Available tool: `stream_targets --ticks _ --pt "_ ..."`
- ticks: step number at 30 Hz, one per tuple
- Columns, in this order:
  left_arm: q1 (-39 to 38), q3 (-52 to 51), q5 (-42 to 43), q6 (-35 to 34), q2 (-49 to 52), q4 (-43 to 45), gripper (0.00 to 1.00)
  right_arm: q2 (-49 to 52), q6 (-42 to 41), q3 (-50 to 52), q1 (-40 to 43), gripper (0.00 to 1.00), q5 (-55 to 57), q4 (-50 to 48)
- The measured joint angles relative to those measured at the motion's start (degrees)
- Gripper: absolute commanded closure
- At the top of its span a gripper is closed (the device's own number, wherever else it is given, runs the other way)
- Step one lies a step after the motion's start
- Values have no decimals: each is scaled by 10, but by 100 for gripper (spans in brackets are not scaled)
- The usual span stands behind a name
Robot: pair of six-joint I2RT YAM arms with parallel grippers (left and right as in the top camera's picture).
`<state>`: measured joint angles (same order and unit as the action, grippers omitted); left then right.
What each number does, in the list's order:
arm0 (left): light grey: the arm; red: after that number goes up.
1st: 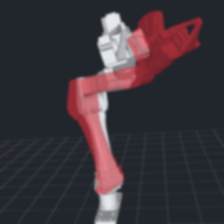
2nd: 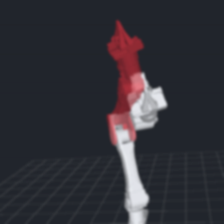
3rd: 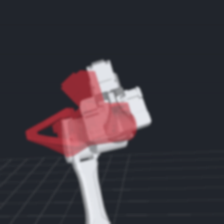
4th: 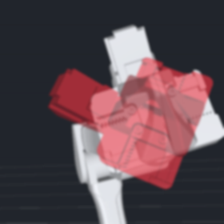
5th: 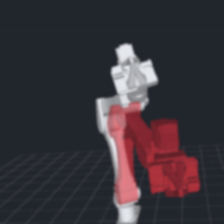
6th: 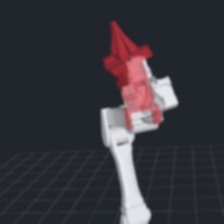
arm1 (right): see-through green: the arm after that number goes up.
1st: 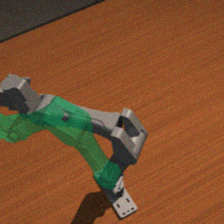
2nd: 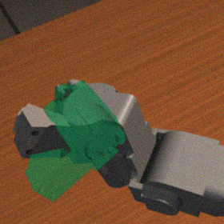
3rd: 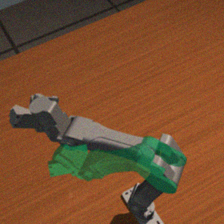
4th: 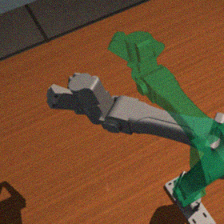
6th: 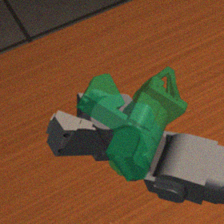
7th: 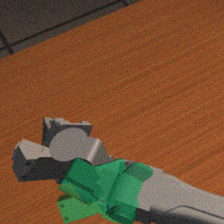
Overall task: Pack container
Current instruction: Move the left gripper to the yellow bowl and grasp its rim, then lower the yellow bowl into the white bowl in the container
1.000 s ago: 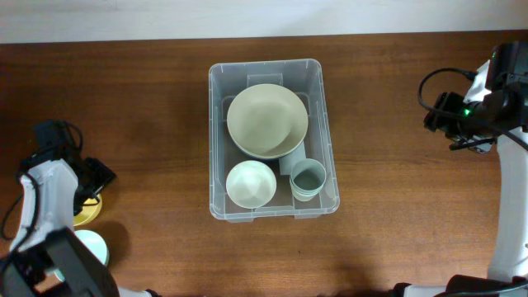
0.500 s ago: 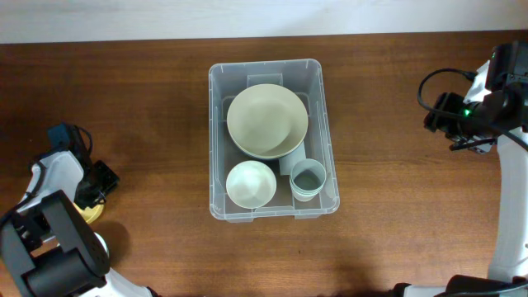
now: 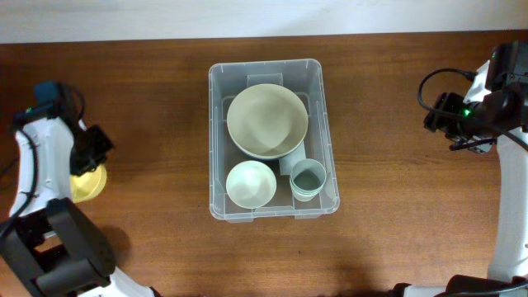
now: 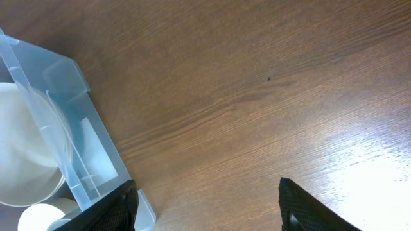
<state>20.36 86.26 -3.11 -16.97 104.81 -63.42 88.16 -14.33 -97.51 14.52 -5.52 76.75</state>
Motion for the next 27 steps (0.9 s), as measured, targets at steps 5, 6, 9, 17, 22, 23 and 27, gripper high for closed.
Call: stream_targets --ticks 5,6,9,17,22,23,27 --pt "-111 64 15 16 -6 -48 99 0 0 0 0 34 0 0" --pt "-141 68 16 17 -12 -52 99 0 0 0 0 34 0 0" --pt "-251 71 21 25 -38 -57 100 0 0 0 0 34 0 0" --pt "-497 72 15 29 -66 -65 99 0 0 0 0 34 0 0" --pt "-573 72 -3 28 -66 -71 99 0 0 0 0 34 0 0" --pt "-586 72 -5 28 -66 -74 99 0 0 0 0 34 0 0" --pt "-621 72 -5 28 -66 -78 95 0 0 0 0 34 0 0"
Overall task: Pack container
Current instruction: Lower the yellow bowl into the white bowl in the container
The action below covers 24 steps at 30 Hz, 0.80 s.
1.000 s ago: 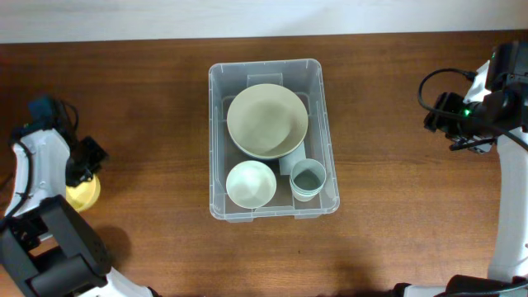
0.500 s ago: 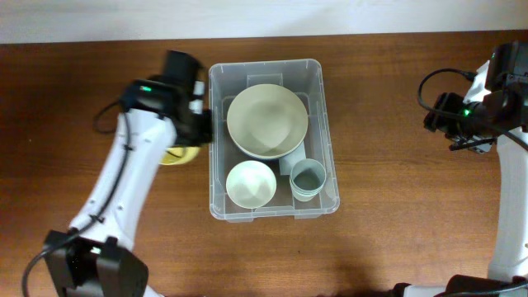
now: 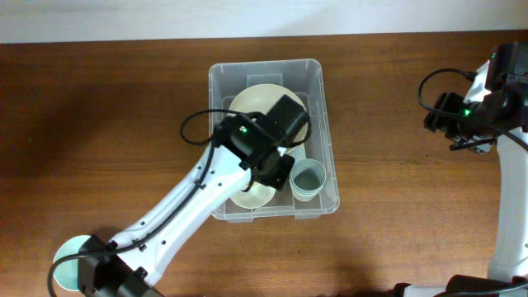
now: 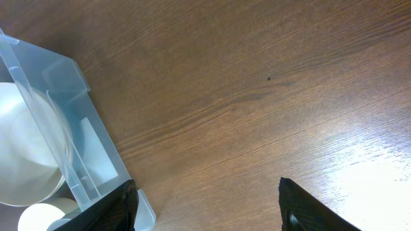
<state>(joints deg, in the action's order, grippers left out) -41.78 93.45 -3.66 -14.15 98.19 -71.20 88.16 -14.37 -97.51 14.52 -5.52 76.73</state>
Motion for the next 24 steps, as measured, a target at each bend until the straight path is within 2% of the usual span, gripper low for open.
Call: stream_targets --ticks 4,7,14,17,20,24 --pt "-8 0 0 -6 0 0 69 0 0 0 0 34 0 0" --pt "-8 0 0 -5 0 -3 61 0 1 0 0 34 0 0" --pt "-7 0 0 -6 0 -4 61 0 0 0 0 34 0 0" --pt "1 0 -22 -36 -1 -20 61 0 0 0 0 34 0 0" --pt "53 0 -57 -104 -8 -57 60 0 0 0 0 34 0 0" --pt "210 0 -85 -245 -43 -123 57 0 1 0 0 34 0 0"
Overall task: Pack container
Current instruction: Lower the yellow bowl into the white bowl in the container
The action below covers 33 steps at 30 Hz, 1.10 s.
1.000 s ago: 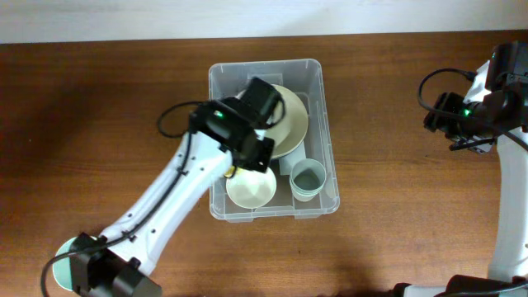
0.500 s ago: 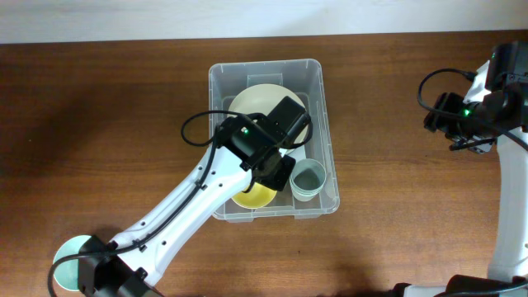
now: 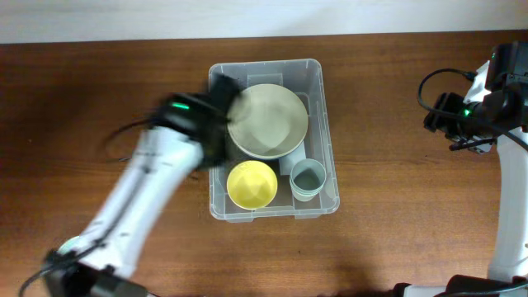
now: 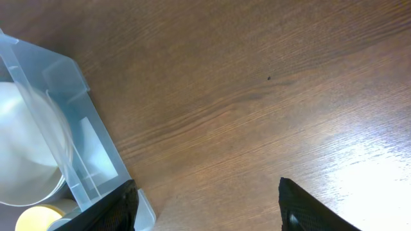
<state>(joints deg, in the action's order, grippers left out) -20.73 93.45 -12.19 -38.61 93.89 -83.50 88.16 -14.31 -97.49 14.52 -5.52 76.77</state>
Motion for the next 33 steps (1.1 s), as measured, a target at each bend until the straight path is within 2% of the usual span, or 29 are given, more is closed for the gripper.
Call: stream_targets --ticks 5,10,11,15,17,21,25,33 --pt "193 0 -18 -135 -58 -57 44 0 0 0 0 34 0 0" --pt "350 -49 -20 -178 -104 -40 39 0 0 0 0 34 0 1" --pt "387 -82 -17 -183 -110 -27 39 0 0 0 0 34 0 2" --pt "476 -189 0 -192 -109 45 25 0 0 0 0 34 0 2" --pt "512 -244 5 -195 -108 89 24 0 0 0 0 35 0 2" --pt "553 -324 10 -195 -109 162 23 0 0 0 0 34 0 2" --pt "561 -377 12 -182 -107 240 24 0 0 0 0 34 0 2" --pt "561 -388 12 -177 -50 274 24 0 0 0 0 34 0 2"
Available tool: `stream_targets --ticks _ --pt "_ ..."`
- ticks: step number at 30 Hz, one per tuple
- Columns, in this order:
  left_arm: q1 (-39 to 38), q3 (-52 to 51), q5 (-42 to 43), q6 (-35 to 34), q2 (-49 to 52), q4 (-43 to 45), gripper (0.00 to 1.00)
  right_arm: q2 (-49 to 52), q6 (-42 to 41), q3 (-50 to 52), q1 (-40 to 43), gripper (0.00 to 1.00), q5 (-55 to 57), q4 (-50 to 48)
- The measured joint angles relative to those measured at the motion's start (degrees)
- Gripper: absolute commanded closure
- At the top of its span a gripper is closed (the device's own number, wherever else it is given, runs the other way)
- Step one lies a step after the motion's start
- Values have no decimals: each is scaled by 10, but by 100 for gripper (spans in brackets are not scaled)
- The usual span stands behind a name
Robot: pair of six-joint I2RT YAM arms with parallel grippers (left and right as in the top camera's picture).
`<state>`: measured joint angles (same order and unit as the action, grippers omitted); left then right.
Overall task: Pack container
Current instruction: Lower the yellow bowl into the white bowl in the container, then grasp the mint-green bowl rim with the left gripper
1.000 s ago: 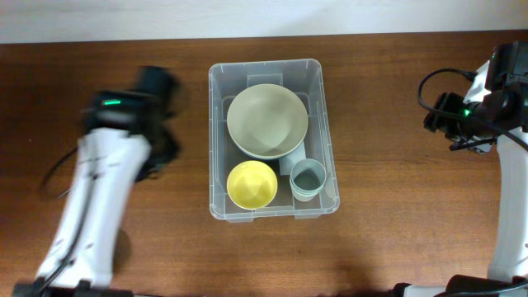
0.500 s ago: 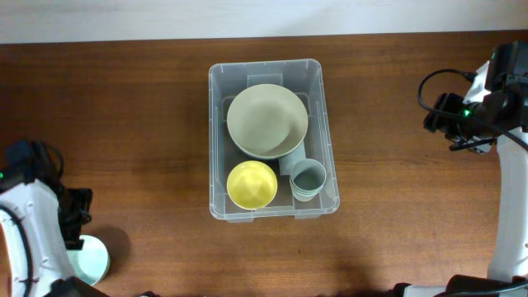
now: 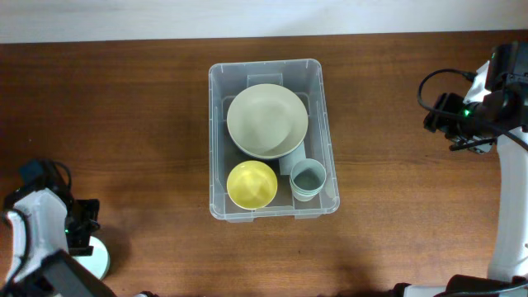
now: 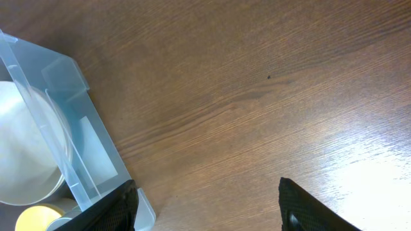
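Note:
A clear plastic container [image 3: 322,124] stands mid-table. Inside it are a large cream bowl [image 3: 266,120], a yellow bowl [image 3: 252,184] and a pale blue-green cup [image 3: 308,177]. My left gripper [image 3: 81,235] is at the table's lower left, next to a pale round dish [image 3: 99,262]; whether its jaws are open or shut does not show. My right gripper [image 4: 207,192] is open over bare wood, right of the container's corner [image 4: 77,128], with nothing between its fingers. In the right wrist view the yellow bowl [image 4: 35,218] peeks in at the bottom left.
The brown wooden table [image 3: 412,214] runs wide on both sides of the container. The right arm and its cables [image 3: 474,107] sit at the far right edge. A pale wall strip borders the back.
My left arm was beside the container's left wall and is now at the table's lower left by the pale dish. The yellow bowl stays in the container. The right arm has not moved.
My left gripper was first at the far left by a yellow bowl, while the container held a small white bowl. Then the arm reached into the container over that bowl. After that the yellow bowl lay there and the arm was outside; now it is back lower left.

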<state>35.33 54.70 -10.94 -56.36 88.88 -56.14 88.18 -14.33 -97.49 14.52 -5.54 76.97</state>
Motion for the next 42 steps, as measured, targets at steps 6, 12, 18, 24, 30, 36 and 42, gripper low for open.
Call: stream_targets --ticks 6,12,18,24,30,36,42 --pt "0 -1 0 0 62 26 66 0 0 0 0 34 0 0" --pt "0 -2 0 9 78 26 90 0 0 0 0 34 0 0" --pt "0 -3 12 10 78 25 99 0 0 0 0 34 0 2" --pt "1 6 45 16 78 1 100 0 0 0 0 34 0 2" --pt "-5 89 73 58 64 -55 100 0 0 0 0 34 0 0" --pt "-90 207 80 116 -13 -90 99 0 0 0 0 34 0 -2" --pt "-273 302 118 203 -52 -92 99 0 0 0 0 34 0 -3"
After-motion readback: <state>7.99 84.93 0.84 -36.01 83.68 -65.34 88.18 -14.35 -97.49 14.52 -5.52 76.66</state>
